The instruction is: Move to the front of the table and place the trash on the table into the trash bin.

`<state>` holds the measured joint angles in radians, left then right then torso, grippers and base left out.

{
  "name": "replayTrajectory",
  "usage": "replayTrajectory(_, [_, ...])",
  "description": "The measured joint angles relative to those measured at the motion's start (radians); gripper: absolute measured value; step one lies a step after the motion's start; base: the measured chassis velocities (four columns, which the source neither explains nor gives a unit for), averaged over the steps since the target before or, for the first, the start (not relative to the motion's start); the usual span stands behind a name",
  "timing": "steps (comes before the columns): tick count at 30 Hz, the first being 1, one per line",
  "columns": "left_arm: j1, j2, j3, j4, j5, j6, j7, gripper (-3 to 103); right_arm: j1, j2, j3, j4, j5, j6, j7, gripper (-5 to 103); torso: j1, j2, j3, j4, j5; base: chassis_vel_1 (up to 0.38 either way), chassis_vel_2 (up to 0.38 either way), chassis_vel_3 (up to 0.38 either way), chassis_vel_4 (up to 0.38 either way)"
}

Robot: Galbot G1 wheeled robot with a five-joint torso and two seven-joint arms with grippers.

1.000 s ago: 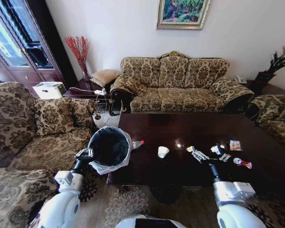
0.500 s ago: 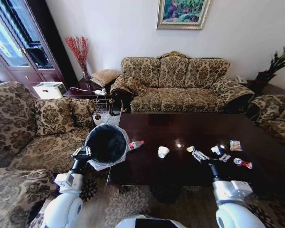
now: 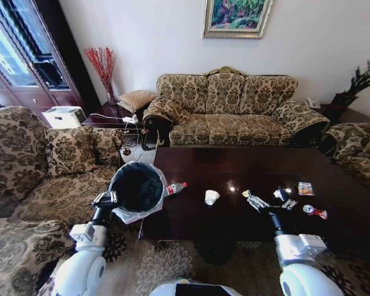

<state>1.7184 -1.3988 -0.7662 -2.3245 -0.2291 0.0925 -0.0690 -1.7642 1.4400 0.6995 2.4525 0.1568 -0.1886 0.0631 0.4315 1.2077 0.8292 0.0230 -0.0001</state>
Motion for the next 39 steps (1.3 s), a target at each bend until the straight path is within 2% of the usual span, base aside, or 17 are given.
replayTrajectory(20, [0.0, -0.004, 0.003, 0.02, 0.022, -0.026, 0.008, 3, 0.004, -0.01, -0.013, -0.003, -0.008, -0.011, 0.003, 100, 0.0, 0.0, 0.0, 0.0002, 0.0, 0.051, 0.048, 0.041, 0.049])
replayTrajectory(25, [-0.002, -0.004, 0.003, 0.029, 0.03, -0.056, 0.013, 3, 0.005, -0.011, -0.009, -0.009, 0.007, -0.02, -0.023, 100, 0.0, 0.0, 0.0, 0.0007, 0.0, 0.076, 0.067, 0.081, 0.08])
replayTrajectory(27, [0.002, -0.004, 0.002, 0.031, 0.031, -0.075, 0.035, 3, 0.006, -0.012, -0.007, -0.014, 0.02, -0.019, -0.039, 100, 0.0, 0.0, 0.0, 0.0, 0.0, 0.008, 0.026, 0.023, 0.009])
replayTrajectory(39, [0.003, -0.008, -0.002, 0.033, 0.031, -0.079, 0.041, 3, 0.011, -0.003, -0.007, -0.035, 0.015, 0.0, -0.051, 100, 0.0, 0.0, 0.0, 0.0, 0.0001, -0.041, 0.045, 0.042, -0.043])
